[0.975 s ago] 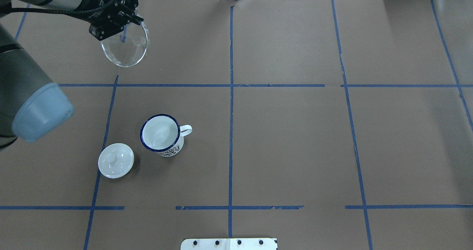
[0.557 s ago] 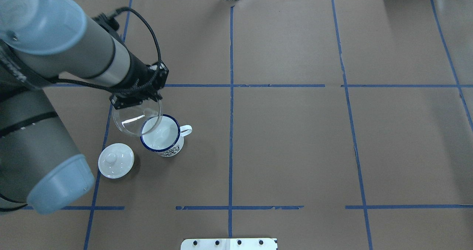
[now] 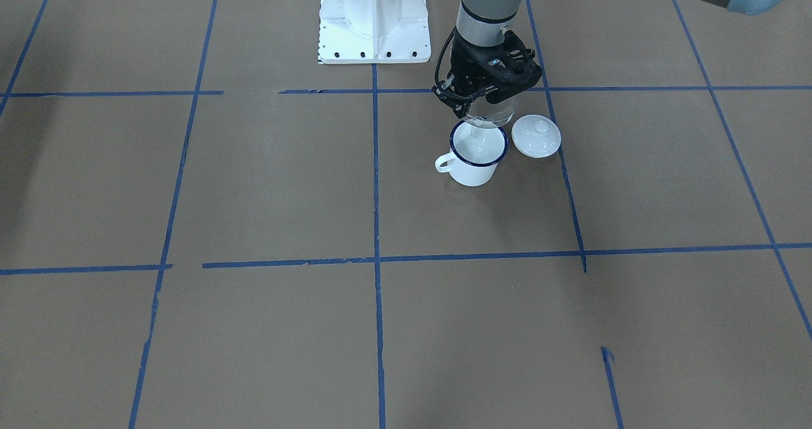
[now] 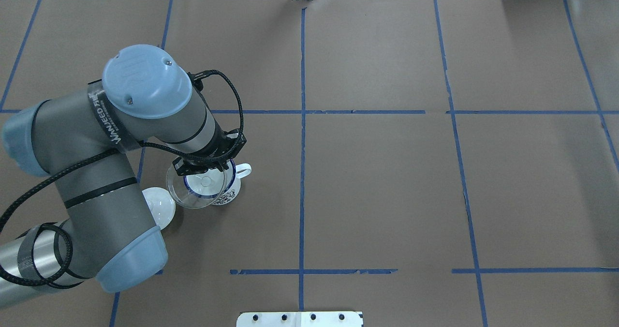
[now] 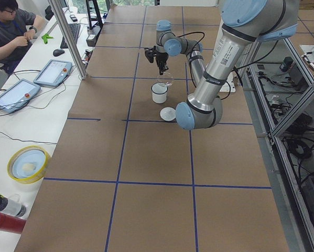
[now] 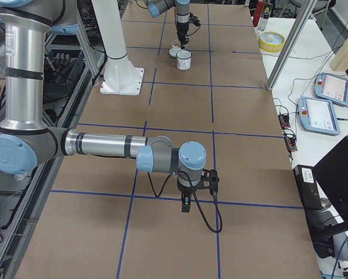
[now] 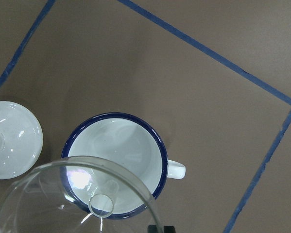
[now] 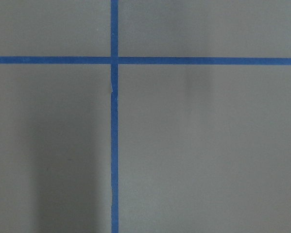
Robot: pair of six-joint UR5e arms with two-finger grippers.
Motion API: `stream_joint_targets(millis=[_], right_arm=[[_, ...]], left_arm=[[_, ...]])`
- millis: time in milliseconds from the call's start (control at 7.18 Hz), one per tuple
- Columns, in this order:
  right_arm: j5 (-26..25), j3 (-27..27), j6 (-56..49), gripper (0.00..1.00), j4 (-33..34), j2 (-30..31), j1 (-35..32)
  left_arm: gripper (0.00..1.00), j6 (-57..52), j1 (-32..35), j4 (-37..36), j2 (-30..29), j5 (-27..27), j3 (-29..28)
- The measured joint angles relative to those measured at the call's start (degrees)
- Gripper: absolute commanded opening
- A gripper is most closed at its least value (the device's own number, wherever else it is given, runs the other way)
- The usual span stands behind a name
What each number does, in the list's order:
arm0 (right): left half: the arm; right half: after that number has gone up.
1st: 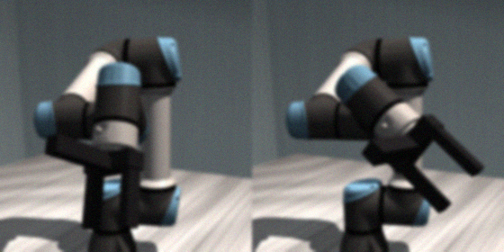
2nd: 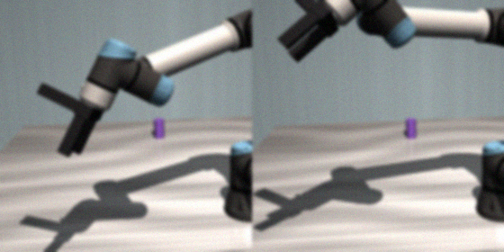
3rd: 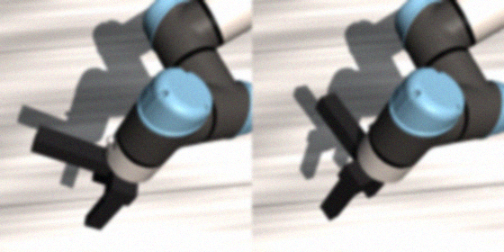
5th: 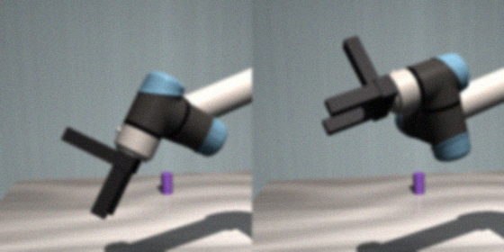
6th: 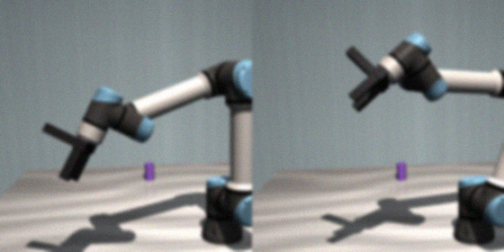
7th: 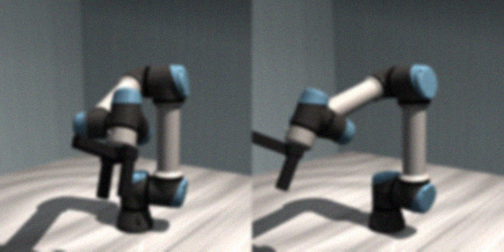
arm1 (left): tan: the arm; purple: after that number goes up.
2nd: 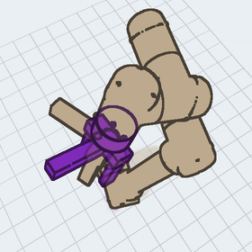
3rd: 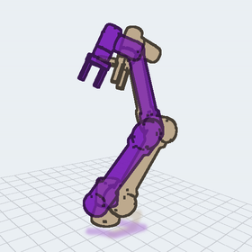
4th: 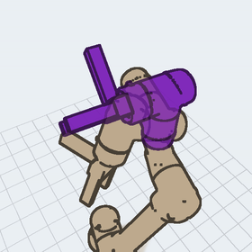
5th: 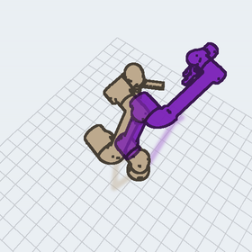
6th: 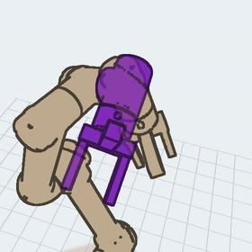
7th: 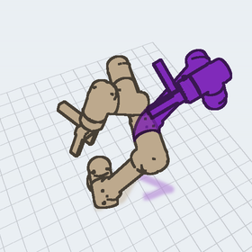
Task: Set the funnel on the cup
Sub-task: 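Lower the glass bowl onto the mug's opening and open the left gripper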
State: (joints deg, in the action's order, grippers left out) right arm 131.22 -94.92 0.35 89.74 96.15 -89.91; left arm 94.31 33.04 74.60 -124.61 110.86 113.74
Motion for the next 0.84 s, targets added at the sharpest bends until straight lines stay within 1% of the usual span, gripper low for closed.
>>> stream_joint_targets(millis=[418,835], right_arm=[[0.0,0.0,0.0,1.00,0.0,0.0,0.0],[0.0,0.0,0.0,1.00,0.0,0.0,0.0]], left_arm=[[0.00,-2.9,-0.1,4.8,0.1,-0.1,-5.7],[0.00,-5.1,-0.1,6.1,0.1,-0.1,-7.0]])
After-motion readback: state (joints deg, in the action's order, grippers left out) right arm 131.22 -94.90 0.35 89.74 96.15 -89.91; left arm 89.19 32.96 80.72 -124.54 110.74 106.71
